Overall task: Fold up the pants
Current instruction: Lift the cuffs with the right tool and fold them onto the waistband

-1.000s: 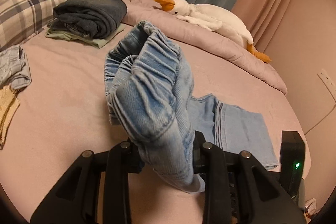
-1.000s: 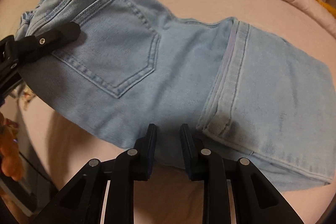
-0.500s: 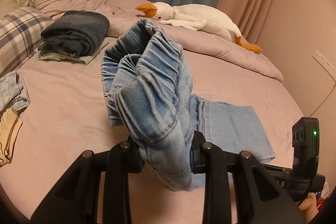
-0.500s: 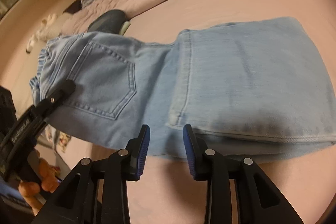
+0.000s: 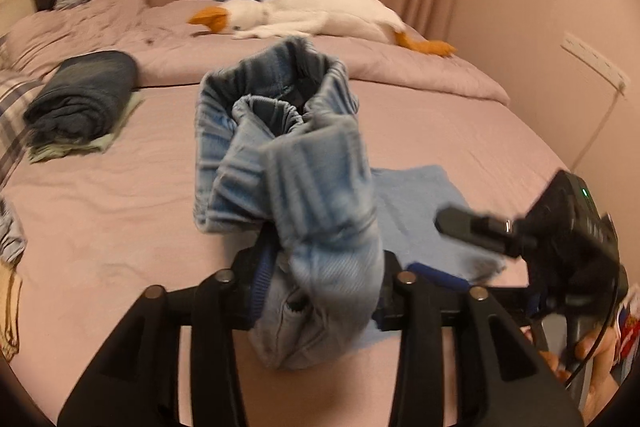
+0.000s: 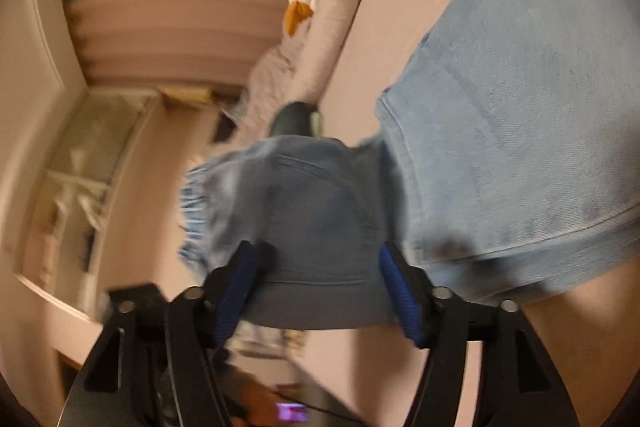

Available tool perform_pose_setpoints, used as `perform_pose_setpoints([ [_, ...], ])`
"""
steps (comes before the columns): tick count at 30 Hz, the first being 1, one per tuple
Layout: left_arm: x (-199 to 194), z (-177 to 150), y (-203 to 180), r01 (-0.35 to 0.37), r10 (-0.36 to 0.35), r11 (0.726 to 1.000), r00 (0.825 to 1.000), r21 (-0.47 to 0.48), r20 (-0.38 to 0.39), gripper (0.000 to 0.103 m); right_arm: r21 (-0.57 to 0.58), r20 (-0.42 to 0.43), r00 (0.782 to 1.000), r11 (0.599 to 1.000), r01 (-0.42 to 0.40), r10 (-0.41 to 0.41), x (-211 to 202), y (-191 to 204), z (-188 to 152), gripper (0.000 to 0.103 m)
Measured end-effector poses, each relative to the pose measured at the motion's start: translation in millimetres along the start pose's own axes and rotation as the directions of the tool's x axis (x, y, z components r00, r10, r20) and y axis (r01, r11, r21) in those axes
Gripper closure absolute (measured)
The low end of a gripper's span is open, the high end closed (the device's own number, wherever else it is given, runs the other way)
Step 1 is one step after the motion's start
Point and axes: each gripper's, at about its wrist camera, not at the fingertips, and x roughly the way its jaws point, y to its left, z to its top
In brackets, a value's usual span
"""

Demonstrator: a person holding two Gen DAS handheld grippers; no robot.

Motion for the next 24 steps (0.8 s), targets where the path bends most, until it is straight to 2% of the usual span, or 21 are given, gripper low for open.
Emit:
perform_pose_setpoints([
  [3, 12, -2, -15, 0.054, -0.053, 0.998, 0.998, 0.04, -0.03, 0.053, 0.041, 0.023, 0.998, 0.997, -0.06, 0.059, -3, -2, 6, 0.032],
  [4, 17, -4, -17, 0.08, -0.078, 0.996, 0.996, 0.037, -0.049, 0.048, 0.056, 0.034, 0.996, 0.995, -0.085, 0.083, -6, -2, 9, 0.03],
  [6, 24, -9, -18, 0.136, -0.135, 0.991, 0.988, 0.013, -0.078, 0.043, 0.086, 0.055, 0.992, 0.989, -0.117, 0.113, -8, -6, 14, 0.019],
  [7, 26, -11, -17, 0.154, -0.154, 0.988, 0.984, 0.0, -0.086, 0.043, 0.099, 0.066, 0.992, 0.989, -0.112, 0.106, -13, -9, 16, 0.019],
  [10, 23, -21, -7, 0.18, -0.183, 0.983, 0.978, -0.042, -0.098, 0.042, 0.156, 0.074, 0.997, 0.987, -0.036, 0.025, -21, -21, 21, 0.017],
  [12, 20, -28, 2, 0.167, -0.173, 0.984, 0.98, -0.065, -0.102, 0.04, 0.191, 0.064, 0.998, 0.981, -0.02, 0.008, -22, -29, 22, 0.017],
  [14, 18, -37, 17, 0.141, -0.153, 0.983, 0.982, -0.114, -0.109, 0.037, 0.179, 0.053, 0.998, 0.984, 0.007, -0.017, -20, -27, 22, 0.017],
  [17, 18, -52, 41, 0.104, -0.133, 0.974, 0.982, -0.204, -0.134, 0.037, 0.144, 0.041, 0.994, 0.985, 0.09, -0.097, -15, -20, 23, 0.017],
  [21, 14, -60, 58, 0.046, -0.084, 0.968, 0.986, -0.245, -0.146, 0.037, 0.11, 0.03, 0.984, 0.979, 0.171, -0.175, -8, -10, 29, 0.017],
  [24, 10, -59, 58, 0.032, -0.067, 0.969, 0.988, -0.245, -0.136, 0.037, 0.093, 0.006, 0.958, 0.954, 0.284, -0.286, 3, -6, 35, 0.017],
])
